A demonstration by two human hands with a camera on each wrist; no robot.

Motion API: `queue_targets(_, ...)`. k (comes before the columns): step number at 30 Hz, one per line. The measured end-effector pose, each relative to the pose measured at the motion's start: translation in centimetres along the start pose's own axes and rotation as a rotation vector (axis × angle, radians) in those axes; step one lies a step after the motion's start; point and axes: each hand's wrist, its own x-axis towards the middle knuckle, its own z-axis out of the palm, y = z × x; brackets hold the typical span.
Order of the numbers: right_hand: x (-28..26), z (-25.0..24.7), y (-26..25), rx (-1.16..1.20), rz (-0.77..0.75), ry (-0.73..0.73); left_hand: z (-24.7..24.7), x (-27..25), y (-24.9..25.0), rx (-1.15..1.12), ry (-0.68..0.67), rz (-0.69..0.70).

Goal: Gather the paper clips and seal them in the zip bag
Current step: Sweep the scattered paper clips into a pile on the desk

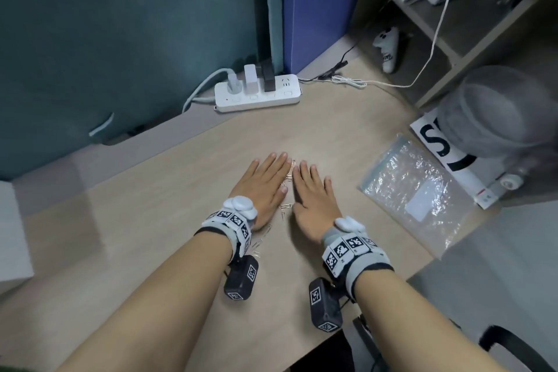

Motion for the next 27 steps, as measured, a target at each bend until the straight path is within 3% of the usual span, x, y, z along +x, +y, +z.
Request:
queue_targets(4,-2.8,2.4,-2.0,0.051,-0.090,-0.085,0.6,-3.4,-0.3,-0.031,-0.032,-0.010)
queue_targets(6,-4.5,3.5,-2.5,0.064,-0.091,-0.030,0.8,-5.5,-0.2,-0.023,-0.039,-0.005)
queue_targets(9,-6.0,4.6,-1.7,0.089,0.154,0.179,0.9,-9.1,-0.8,0.002,0.005,-0.069)
queue_targets(12,-6.1,5.4,-0.9,0.046,0.293,0.225,1.4,-11.7,-1.5,-0.006,0.057,-0.146)
queue_targets(20,-6.9,9.5,-8.1,0.052,-0.097,0.060,3.3,-17.2,-1.3,-0.097,0.149,-0.303)
queue_targets(23,-5.7,7.8,-7.2,0.106,-0.061,0.123,3.4,-18.6,-0.6,-0.080,0.178,-0.414)
queue_targets(27,-1.1,4.2,-3.2,0.015,0.110,0.231,4.4,-19.5,-0.1,-0.054,0.182,-0.551)
